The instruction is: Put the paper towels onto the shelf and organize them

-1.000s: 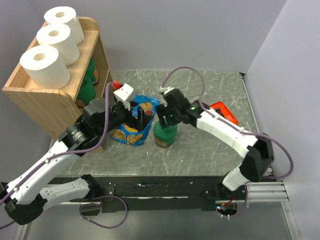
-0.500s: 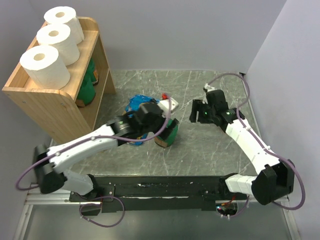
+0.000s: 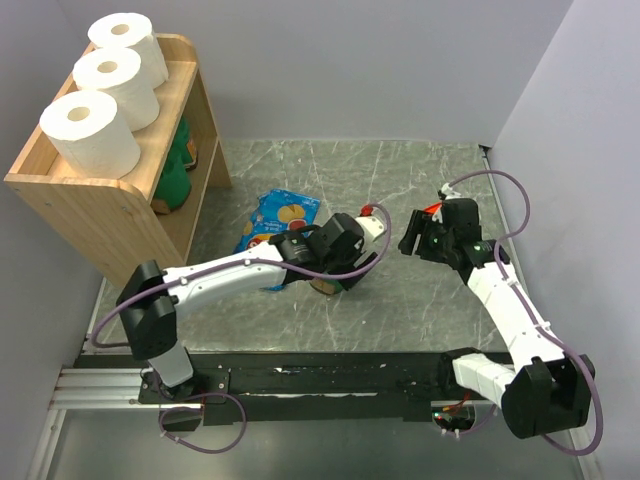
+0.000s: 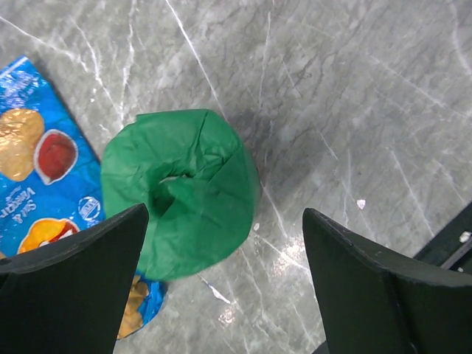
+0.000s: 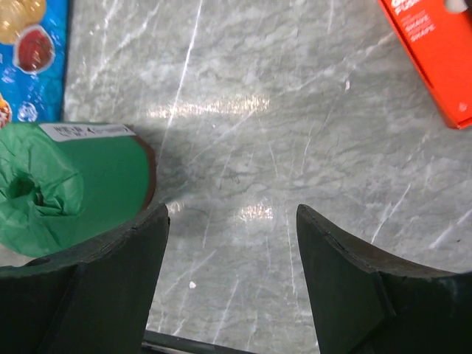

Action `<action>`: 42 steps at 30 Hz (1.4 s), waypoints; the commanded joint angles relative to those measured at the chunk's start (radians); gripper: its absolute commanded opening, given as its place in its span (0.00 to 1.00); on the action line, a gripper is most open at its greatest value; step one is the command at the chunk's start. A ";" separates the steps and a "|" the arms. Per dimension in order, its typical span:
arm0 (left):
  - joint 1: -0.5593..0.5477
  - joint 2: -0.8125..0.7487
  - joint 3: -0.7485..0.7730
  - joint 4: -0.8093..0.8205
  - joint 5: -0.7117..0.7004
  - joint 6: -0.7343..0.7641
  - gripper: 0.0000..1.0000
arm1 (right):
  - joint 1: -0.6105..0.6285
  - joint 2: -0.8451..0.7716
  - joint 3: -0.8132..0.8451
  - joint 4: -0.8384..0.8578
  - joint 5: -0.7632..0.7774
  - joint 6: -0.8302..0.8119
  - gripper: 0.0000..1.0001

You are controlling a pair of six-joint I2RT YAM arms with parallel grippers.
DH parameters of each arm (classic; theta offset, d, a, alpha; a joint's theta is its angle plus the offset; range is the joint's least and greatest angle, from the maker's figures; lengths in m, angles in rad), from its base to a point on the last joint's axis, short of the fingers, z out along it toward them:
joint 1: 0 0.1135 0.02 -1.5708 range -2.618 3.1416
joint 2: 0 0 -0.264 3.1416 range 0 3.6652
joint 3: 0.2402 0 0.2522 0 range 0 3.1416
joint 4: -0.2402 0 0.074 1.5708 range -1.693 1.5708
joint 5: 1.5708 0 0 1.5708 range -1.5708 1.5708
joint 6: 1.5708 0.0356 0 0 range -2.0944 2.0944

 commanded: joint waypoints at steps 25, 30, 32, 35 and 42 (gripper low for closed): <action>-0.004 0.176 -0.043 0.075 -0.073 -0.014 0.71 | -0.033 -0.104 0.006 0.014 -0.011 -0.043 0.78; -0.004 0.188 -0.033 0.065 -0.087 -0.015 0.60 | -0.035 -0.118 0.006 0.010 -0.009 -0.042 0.78; -0.004 0.191 -0.031 0.062 -0.102 -0.023 0.58 | -0.035 -0.122 0.003 0.013 -0.011 -0.042 0.78; -0.004 0.191 -0.027 0.049 -0.120 -0.032 0.50 | -0.035 -0.128 -0.003 0.014 -0.011 -0.043 0.78; -0.003 0.154 -0.007 0.001 -0.195 -0.043 0.45 | -0.035 -0.138 0.002 0.016 -0.014 -0.049 0.78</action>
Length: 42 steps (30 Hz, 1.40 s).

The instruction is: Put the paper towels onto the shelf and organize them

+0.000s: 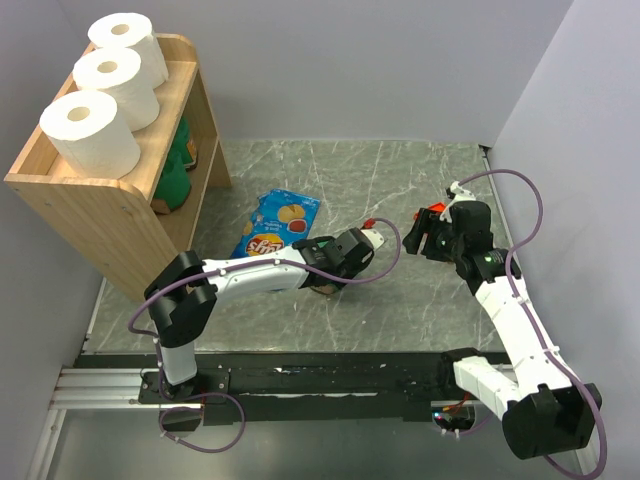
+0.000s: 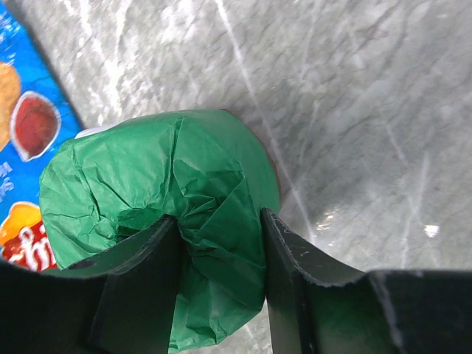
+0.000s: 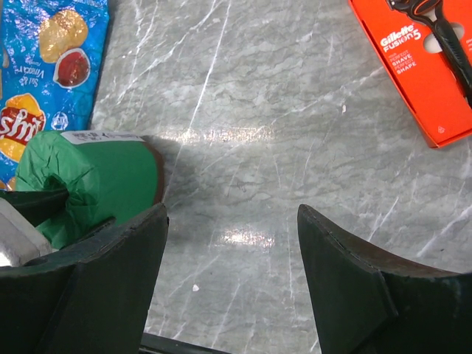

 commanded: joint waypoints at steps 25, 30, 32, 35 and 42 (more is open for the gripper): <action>0.181 -0.306 0.285 -0.496 -0.504 -0.069 0.42 | -0.009 -0.010 -0.024 0.051 -0.025 -0.012 0.78; 0.233 -0.364 0.277 -0.529 -0.510 -0.105 0.43 | -0.007 -0.001 -0.012 0.061 -0.036 -0.007 0.78; 0.252 -0.374 0.277 -0.542 -0.523 -0.115 0.43 | -0.007 0.005 -0.010 0.061 -0.039 -0.004 0.78; 0.275 -0.392 0.280 -0.565 -0.546 -0.128 0.43 | -0.006 0.018 -0.003 0.064 -0.055 0.000 0.78; 0.316 -0.421 0.290 -0.641 -0.590 -0.190 0.42 | -0.007 0.028 0.013 0.063 -0.065 0.002 0.78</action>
